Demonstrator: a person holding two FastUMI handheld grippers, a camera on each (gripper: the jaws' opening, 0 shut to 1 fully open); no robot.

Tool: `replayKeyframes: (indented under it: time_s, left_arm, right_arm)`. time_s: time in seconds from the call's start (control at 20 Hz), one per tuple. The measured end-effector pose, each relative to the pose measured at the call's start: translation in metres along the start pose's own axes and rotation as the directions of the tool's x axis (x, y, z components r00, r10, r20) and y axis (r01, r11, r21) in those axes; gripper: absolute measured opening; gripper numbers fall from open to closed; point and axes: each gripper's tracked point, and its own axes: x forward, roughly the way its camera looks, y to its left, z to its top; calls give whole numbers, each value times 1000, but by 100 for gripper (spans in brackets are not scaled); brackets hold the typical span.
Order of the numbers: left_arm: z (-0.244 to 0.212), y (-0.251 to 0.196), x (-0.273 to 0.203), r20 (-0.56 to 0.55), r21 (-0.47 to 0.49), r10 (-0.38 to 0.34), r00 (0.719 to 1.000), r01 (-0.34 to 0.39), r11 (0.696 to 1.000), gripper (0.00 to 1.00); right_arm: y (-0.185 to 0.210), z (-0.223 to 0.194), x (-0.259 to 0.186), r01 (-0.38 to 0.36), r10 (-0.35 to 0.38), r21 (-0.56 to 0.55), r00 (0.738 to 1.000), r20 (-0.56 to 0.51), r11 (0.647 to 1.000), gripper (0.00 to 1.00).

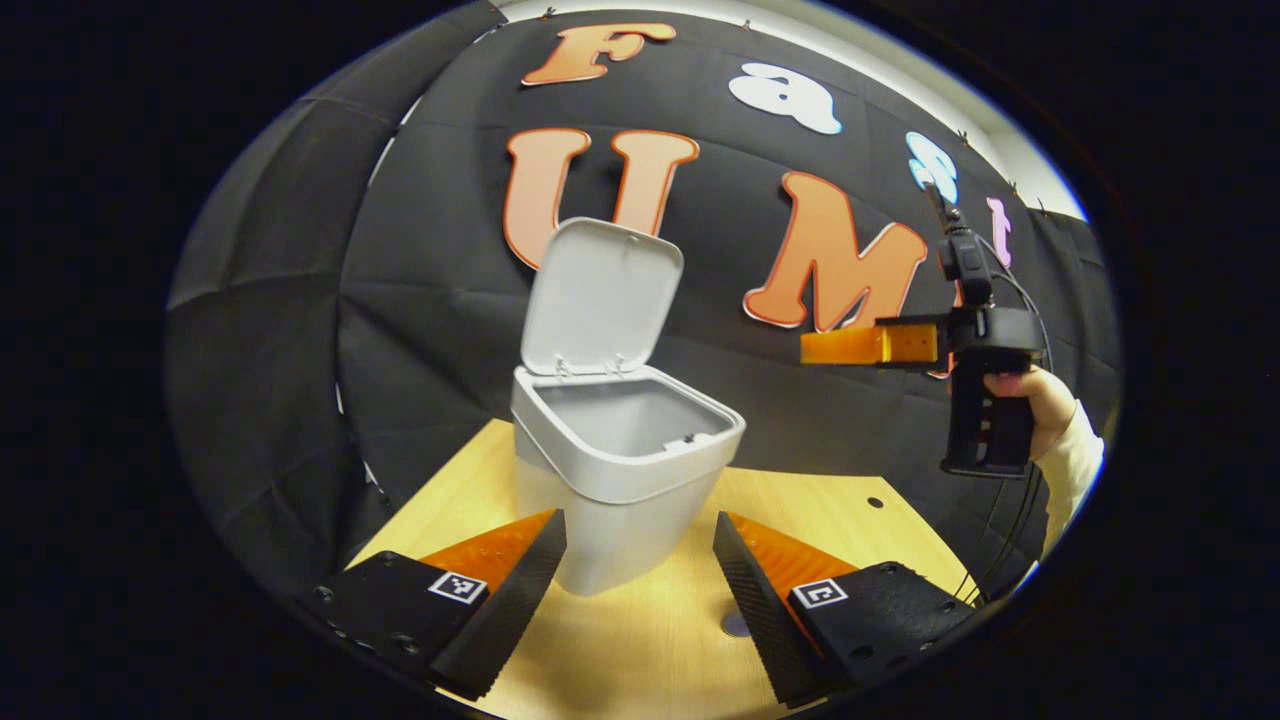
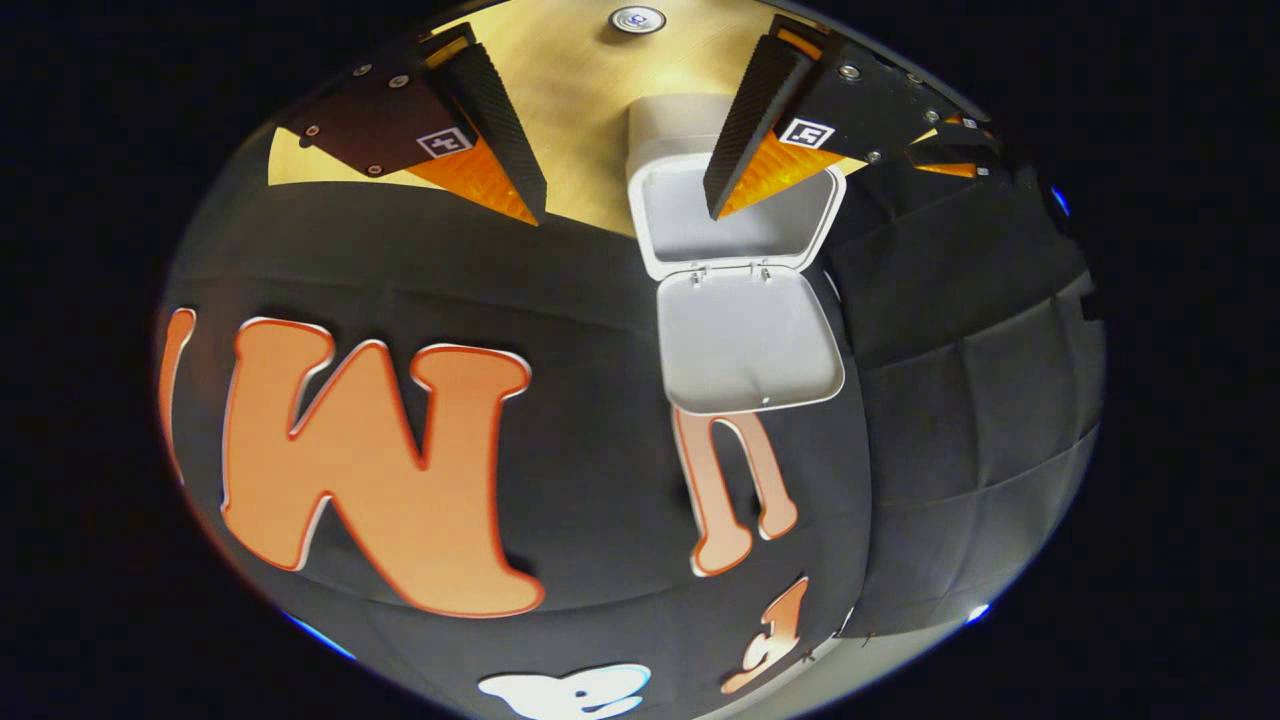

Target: Press the lid of the desktop garbage bin to open it, pick up the crumpled paper on the desktop and throw it into the bin, then pick up the pop can on the desktop and drop it into the bin, and finally close the garbage bin lid.

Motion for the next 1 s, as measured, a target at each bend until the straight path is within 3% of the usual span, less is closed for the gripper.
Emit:
replayKeyframes:
  time_s: [0.05, 0.25, 0.4, 0.45, 0.5, 0.6, 0.8, 1.0]
  left_arm:
    - [-10, -11, 5, -20, 8, -16, 1000, 16, 1000, 95]
    - [-51, -55, 25, -96, 33, -100, 990, 103, 994, 95]
    - [-92, -86, 42, -183, 4, -174, 968, 177, 984, 95]
    - [-110, -97, 44, -224, -7, -191, 956, 195, 981, 95]
    - [-125, -106, 46, -276, -8, -198, 941, 204, 979, 95]
    - [-151, -122, 54, -346, 8, -204, 916, 220, 975, 97]
    - [-174, -151, 67, -385, 26, -230, 894, 260, 965, 97]
    - [-197, -162, 83, -434, 29, -217, 874, 255, 967, 97]
  right_arm:
    - [-12, -2, -12, 20, -21, 12, 1000, 12, 1000, 95]
    - [-58, -24, -58, 113, -115, 53, 993, 30, 992, 95]
    - [-89, -47, -87, 170, -172, 87, 985, 20, 982, 95]
    - [-100, -56, -94, 188, -190, 101, 982, 9, 977, 100]
    - [-110, -65, -103, 205, -207, 116, 978, -2, 972, 95]
    - [-129, -81, -117, 238, -237, 141, 971, -21, 961, 95]
    - [-171, -97, -140, 295, -291, 179, 956, -46, 939, 95]
    - [-192, -110, -158, 324, -319, 192, 946, -61, 926, 95]
